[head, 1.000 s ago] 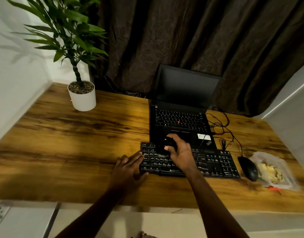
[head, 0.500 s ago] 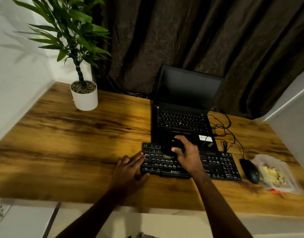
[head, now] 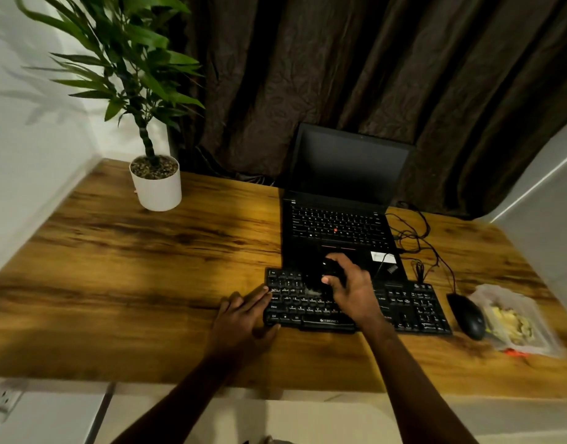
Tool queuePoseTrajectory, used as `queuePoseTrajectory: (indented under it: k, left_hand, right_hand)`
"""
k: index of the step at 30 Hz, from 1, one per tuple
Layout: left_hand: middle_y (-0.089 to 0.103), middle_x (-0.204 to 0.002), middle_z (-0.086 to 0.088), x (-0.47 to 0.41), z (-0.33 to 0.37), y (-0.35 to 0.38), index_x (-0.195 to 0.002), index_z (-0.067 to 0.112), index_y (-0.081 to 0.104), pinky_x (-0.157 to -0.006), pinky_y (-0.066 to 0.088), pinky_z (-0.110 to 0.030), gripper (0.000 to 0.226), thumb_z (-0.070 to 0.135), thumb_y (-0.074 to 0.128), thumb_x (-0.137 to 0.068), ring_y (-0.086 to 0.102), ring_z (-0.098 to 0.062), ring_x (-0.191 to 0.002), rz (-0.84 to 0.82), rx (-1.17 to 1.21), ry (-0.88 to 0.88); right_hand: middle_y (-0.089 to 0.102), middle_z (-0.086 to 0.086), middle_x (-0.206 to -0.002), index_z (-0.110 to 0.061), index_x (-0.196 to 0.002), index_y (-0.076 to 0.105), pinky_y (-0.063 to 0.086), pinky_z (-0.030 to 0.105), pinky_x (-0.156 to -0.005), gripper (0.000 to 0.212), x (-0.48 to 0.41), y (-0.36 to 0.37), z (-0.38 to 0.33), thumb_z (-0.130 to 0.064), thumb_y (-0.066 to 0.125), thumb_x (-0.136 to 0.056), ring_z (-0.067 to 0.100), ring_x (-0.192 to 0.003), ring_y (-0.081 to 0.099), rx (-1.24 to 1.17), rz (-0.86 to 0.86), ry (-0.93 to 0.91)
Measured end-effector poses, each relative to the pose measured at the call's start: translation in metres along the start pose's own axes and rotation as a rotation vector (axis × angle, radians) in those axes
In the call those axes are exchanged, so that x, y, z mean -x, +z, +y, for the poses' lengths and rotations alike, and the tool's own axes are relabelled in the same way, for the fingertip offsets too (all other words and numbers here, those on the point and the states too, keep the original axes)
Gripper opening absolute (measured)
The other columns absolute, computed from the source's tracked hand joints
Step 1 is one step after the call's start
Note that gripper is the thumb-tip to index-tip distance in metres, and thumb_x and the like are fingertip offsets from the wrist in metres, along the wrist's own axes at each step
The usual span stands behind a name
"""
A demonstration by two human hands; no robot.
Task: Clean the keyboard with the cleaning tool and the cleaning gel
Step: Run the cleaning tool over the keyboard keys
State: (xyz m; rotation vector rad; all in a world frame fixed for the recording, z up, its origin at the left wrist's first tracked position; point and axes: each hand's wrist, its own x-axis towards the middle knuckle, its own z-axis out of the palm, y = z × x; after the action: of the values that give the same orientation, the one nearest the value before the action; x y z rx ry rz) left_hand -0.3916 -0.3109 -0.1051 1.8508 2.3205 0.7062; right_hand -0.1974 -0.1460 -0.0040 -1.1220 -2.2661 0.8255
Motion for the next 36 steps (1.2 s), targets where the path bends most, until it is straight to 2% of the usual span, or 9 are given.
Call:
queuePoseTrajectory:
  k: [6,10,13,17,22,25,30,33,36]
  left_hand:
    - [0.036,-0.154,0.017,0.0,-0.001,0.001,-0.144,0.031,0.046,-0.1,0.042,-0.046,0.071,0.072,0.045,-0.085,0.053,-0.026,-0.12,0.048,-0.017,0.023]
    - [0.04,-0.152,0.015,0.0,0.0,0.0,-0.143,0.029,0.048,-0.095,0.043,-0.041,0.071,0.071,0.046,-0.085,0.054,-0.025,-0.117,0.067,-0.018,0.029]
    - [0.037,-0.154,0.018,0.002,0.001,-0.001,-0.145,0.033,0.044,-0.1,0.04,-0.042,0.071,0.071,0.045,-0.085,0.051,-0.025,-0.123,0.047,-0.011,0.005]
    - [0.034,-0.154,0.02,0.001,0.002,-0.002,-0.145,0.035,0.043,-0.103,0.038,-0.042,0.07,0.073,0.041,-0.086,0.049,-0.023,-0.125,0.025,-0.018,-0.003]
    - [0.037,-0.154,0.016,0.001,0.001,-0.001,-0.145,0.032,0.044,-0.104,0.039,-0.046,0.071,0.074,0.04,-0.087,0.049,-0.025,-0.126,0.027,-0.015,0.013]
    - [0.04,-0.153,0.015,0.001,0.0,-0.001,-0.143,0.031,0.047,-0.101,0.041,-0.044,0.07,0.072,0.043,-0.086,0.052,-0.026,-0.122,0.053,-0.01,0.019]
    - [0.038,-0.153,0.017,0.001,0.001,-0.003,-0.143,0.033,0.046,-0.102,0.042,-0.044,0.069,0.071,0.046,-0.085,0.051,-0.023,-0.123,0.052,0.018,0.01]
    - [0.04,-0.152,0.016,0.001,0.002,-0.004,-0.143,0.032,0.047,-0.1,0.043,-0.043,0.069,0.071,0.047,-0.085,0.051,-0.022,-0.122,0.056,0.014,0.017]
    - [0.049,-0.146,0.015,0.0,-0.001,0.0,-0.134,0.03,0.059,-0.096,0.046,-0.044,0.065,0.07,0.05,-0.083,0.056,-0.025,-0.115,0.107,0.016,0.034]
  right_hand:
    - [0.065,0.004,-0.101,-0.04,-0.12,0.051,0.059,0.024,-0.061,0.036,-0.007,0.035,-0.027,-0.021,0.064,-0.093,0.015,-0.084,0.067,-0.036,-0.065,-0.057]
    - [0.062,0.006,-0.103,-0.045,-0.121,0.049,0.062,0.031,-0.063,0.039,-0.008,0.028,-0.022,-0.023,0.063,-0.093,0.016,-0.087,0.066,-0.004,-0.096,-0.042]
    - [0.061,0.009,-0.106,-0.056,-0.119,0.046,0.063,0.036,-0.066,0.046,-0.006,0.013,-0.004,-0.024,0.064,-0.091,0.023,-0.092,0.065,0.039,-0.074,0.006]
    - [0.065,0.006,-0.104,-0.044,-0.121,0.05,0.061,0.026,-0.06,0.043,-0.002,0.012,-0.008,-0.015,0.064,-0.092,0.016,-0.083,0.068,0.0,-0.037,0.011]
    - [0.065,0.004,-0.098,-0.026,-0.121,0.054,0.06,0.027,-0.059,0.032,-0.003,0.033,-0.034,-0.015,0.063,-0.093,0.011,-0.08,0.068,-0.084,-0.061,-0.076]
    - [0.065,0.001,-0.099,-0.026,-0.122,0.055,0.058,0.022,-0.058,0.032,-0.004,0.029,-0.034,-0.015,0.063,-0.093,0.011,-0.081,0.068,-0.105,-0.08,-0.048]
    - [0.066,0.002,-0.1,-0.038,-0.121,0.051,0.057,0.018,-0.057,0.039,-0.004,0.012,-0.017,-0.016,0.065,-0.091,0.009,-0.08,0.067,-0.01,-0.075,0.019]
    - [0.065,0.003,-0.101,-0.037,-0.121,0.05,0.059,0.022,-0.058,0.036,-0.005,0.021,-0.023,-0.019,0.064,-0.093,0.012,-0.083,0.067,-0.015,-0.072,-0.027]
    - [0.065,0.004,-0.099,-0.036,-0.12,0.051,0.06,0.025,-0.06,0.032,-0.008,0.041,-0.037,-0.021,0.063,-0.093,0.015,-0.082,0.067,-0.029,-0.089,-0.092]
